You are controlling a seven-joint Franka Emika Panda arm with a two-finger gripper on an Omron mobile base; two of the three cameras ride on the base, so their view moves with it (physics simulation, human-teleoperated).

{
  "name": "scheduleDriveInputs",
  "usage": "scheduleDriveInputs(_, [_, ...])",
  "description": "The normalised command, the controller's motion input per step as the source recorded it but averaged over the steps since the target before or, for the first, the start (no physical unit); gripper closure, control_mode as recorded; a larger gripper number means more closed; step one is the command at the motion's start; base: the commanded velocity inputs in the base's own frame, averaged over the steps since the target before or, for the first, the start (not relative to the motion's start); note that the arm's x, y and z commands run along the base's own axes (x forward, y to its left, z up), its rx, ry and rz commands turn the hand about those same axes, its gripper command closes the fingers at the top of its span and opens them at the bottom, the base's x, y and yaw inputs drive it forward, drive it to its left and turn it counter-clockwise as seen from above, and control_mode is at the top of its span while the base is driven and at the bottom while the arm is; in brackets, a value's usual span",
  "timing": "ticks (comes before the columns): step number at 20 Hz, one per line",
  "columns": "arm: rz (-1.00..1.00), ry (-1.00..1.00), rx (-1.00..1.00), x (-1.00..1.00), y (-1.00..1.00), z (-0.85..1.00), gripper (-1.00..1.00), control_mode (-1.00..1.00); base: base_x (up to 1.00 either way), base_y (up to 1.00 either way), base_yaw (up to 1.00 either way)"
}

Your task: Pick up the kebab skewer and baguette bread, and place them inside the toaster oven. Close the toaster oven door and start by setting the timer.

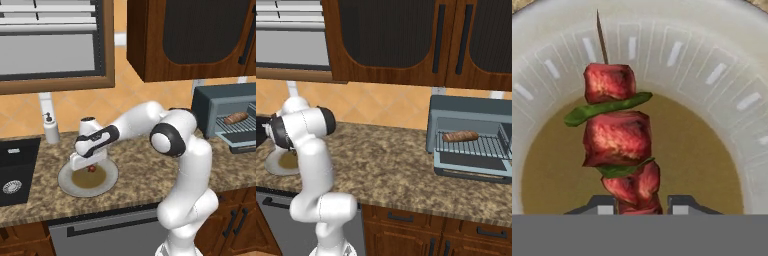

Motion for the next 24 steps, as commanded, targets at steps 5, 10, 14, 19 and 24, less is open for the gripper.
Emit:
scheduleDriveInputs(5, [-0.09,-0.06,0.03,-0.29,-0.36,0.67,1.00,-1.00,0.00,0.00,0.00])
scheduleDriveInputs(10, [-0.18,-0.07,0.00,-0.65,-0.28,0.66,1.00,-1.00,0.00,0.00,0.00])
scheduleDriveInputs(14, [-0.25,-0.05,0.02,-0.85,-0.79,0.41,1.00,-1.00,0.00,0.00,0.00])
scheduleDriveInputs(19, [-0.32,0.00,0.10,-0.70,-1.00,0.56,1.00,-1.00,0.00,0.00,0.00])
scheduleDriveInputs(24, [-0.37,0.00,0.13,-0.59,-1.00,0.47,1.00,-1.00,0.00,0.00,0.00])
